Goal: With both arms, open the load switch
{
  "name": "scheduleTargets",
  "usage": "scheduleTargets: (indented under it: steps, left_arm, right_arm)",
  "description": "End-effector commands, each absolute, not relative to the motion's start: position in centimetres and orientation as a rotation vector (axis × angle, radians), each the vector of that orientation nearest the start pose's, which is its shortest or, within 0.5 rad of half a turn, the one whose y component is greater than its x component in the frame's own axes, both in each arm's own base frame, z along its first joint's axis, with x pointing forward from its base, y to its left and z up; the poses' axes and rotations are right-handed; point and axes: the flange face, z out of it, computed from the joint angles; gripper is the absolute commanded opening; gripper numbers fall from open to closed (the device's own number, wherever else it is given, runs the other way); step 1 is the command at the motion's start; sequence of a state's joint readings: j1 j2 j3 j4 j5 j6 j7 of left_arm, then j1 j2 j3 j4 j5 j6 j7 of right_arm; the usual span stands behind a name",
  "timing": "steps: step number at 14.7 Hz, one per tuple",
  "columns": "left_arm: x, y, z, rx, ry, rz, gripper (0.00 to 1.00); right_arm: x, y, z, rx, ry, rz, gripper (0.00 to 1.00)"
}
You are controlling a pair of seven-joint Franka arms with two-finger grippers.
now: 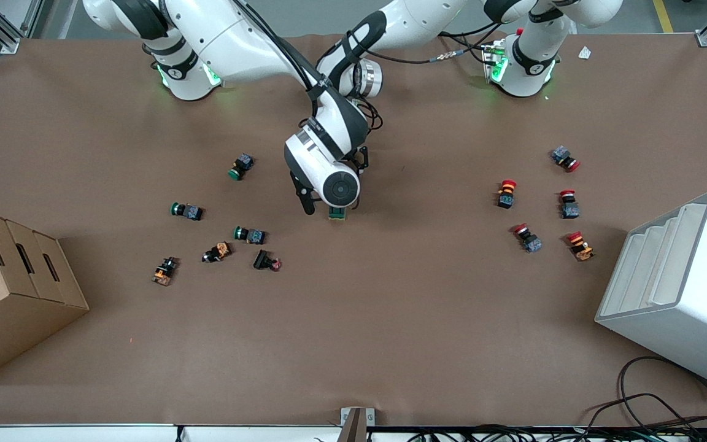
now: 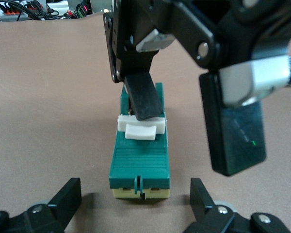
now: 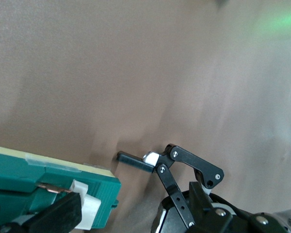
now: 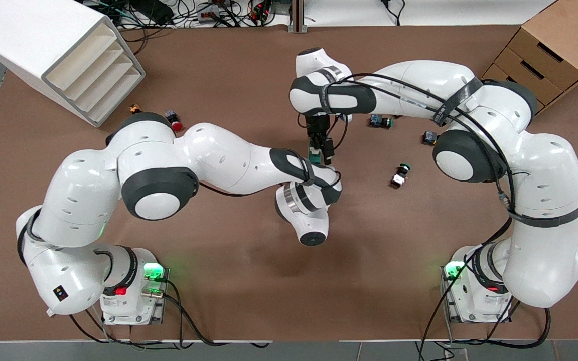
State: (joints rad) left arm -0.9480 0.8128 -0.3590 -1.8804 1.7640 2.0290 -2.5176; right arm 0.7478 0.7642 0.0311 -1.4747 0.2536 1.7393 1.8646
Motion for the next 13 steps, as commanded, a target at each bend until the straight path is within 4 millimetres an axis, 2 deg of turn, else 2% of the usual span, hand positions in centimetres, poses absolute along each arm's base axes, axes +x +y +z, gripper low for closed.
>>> scheduleTargets:
  steps: [1, 4, 5, 8, 11, 13]
  left_arm:
    - [21.0, -55.6, 7.1, -2.770, 0.114, -1.524, 0.98]
    - [21.1, -55.6, 7.2, -2.769, 0.113, -1.526, 0.98]
    - [21.1, -55.6, 7.2, -2.769, 0.113, -1.526, 0.98]
    - [21.3, -55.7, 7.6, -2.763, 0.117, -1.527, 0.98]
    - [21.9, -56.4, 9.5, -2.767, 0.073, -1.537, 0.98]
    - [22.4, -56.9, 11.6, -2.760, 0.041, -1.518, 0.98]
  right_arm:
    - [46.2, 46.3, 21.6, -2.912, 1.924, 0.725, 1.00]
    - [49.7, 42.5, 27.2, -2.982, 1.716, 0.792, 1.00]
    - [51.8, 40.0, 29.7, -2.984, 1.613, 0.782, 1.00]
    - [56.6, 32.1, 34.7, -3.044, 1.296, 0.707, 1.00]
    - [60.1, 23.9, 38.4, -3.130, 0.947, 0.610, 1.00]
    - [61.9, 18.2, 40.5, -3.175, 0.691, 0.551, 1.00]
